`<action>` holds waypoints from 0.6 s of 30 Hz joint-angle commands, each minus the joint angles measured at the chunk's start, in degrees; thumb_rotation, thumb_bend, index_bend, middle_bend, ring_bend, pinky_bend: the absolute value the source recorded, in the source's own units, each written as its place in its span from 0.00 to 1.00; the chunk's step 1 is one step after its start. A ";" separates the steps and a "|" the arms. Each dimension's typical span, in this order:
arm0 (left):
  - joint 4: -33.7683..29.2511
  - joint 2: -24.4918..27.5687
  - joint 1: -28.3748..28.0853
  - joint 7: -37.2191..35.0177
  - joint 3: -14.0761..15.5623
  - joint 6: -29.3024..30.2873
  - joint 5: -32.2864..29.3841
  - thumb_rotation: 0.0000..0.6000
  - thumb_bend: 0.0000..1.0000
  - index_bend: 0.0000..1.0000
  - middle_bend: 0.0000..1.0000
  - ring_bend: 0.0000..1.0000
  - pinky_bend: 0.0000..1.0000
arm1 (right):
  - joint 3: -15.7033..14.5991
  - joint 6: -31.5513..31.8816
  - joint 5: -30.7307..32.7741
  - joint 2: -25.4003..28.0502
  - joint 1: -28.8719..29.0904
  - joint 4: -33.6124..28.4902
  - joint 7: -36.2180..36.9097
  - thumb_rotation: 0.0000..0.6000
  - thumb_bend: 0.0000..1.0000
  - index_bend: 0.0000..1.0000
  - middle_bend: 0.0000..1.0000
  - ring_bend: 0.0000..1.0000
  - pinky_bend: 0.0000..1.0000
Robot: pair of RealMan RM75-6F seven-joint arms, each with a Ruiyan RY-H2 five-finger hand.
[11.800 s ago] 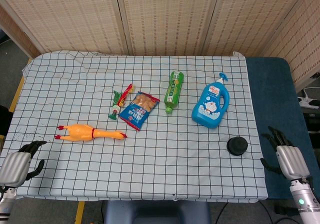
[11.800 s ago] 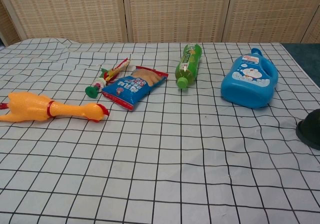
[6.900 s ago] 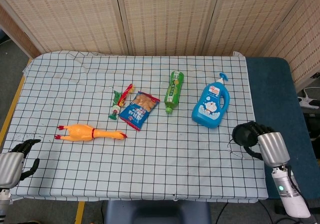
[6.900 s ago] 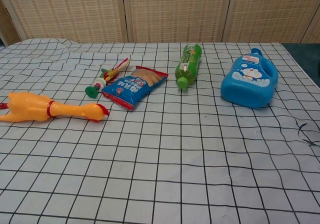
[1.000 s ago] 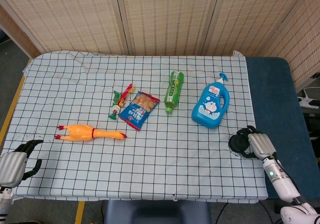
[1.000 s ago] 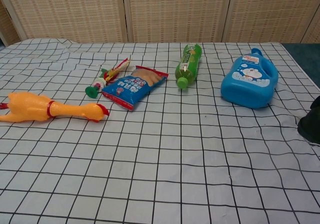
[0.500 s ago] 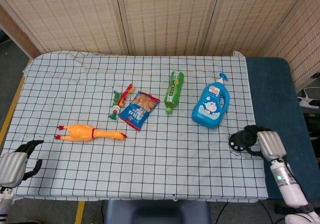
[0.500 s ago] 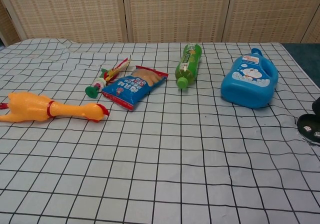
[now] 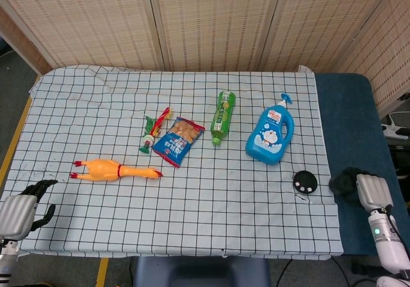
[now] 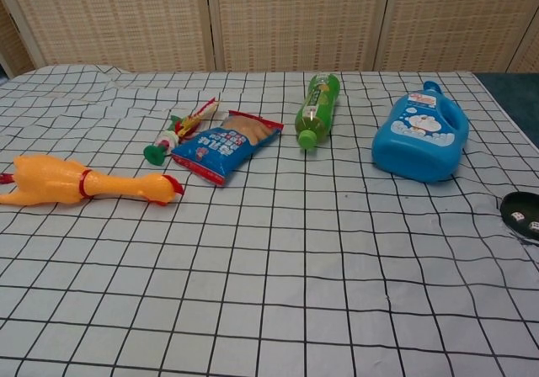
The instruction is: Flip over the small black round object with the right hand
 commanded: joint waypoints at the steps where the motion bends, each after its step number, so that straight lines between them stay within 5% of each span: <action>1: 0.06 0.01 0.01 -0.03 0.02 -0.07 -0.08 1.00 0.43 0.23 0.26 0.32 0.63 | -0.33 -2.56 -0.57 -1.32 0.63 2.84 2.42 1.00 0.17 0.49 0.42 0.25 0.36; 5: -0.03 0.15 0.07 -0.49 0.01 0.26 0.21 1.00 0.43 0.23 0.26 0.32 0.63 | -1.01 -4.45 -1.51 -0.34 0.86 2.37 3.93 1.00 0.17 0.38 0.33 0.14 0.32; 8: 0.14 0.11 0.15 -0.59 0.00 0.37 0.13 1.00 0.43 0.23 0.26 0.32 0.63 | -1.76 -6.27 -1.41 2.31 1.15 -0.47 2.76 1.00 0.16 0.19 0.18 0.02 0.20; 11: 0.12 0.13 0.00 -0.77 -0.04 0.01 -0.04 1.00 0.43 0.23 0.26 0.32 0.63 | -2.84 -7.91 0.31 6.68 1.75 -6.02 -3.02 1.00 0.12 0.03 0.05 0.00 0.12; 18: 0.32 0.13 0.05 -0.35 0.11 -0.66 -0.83 1.00 0.43 0.23 0.26 0.32 0.63 | -1.84 3.61 -2.19 8.81 -0.91 -15.83 -7.92 1.00 0.10 0.00 0.01 0.00 0.09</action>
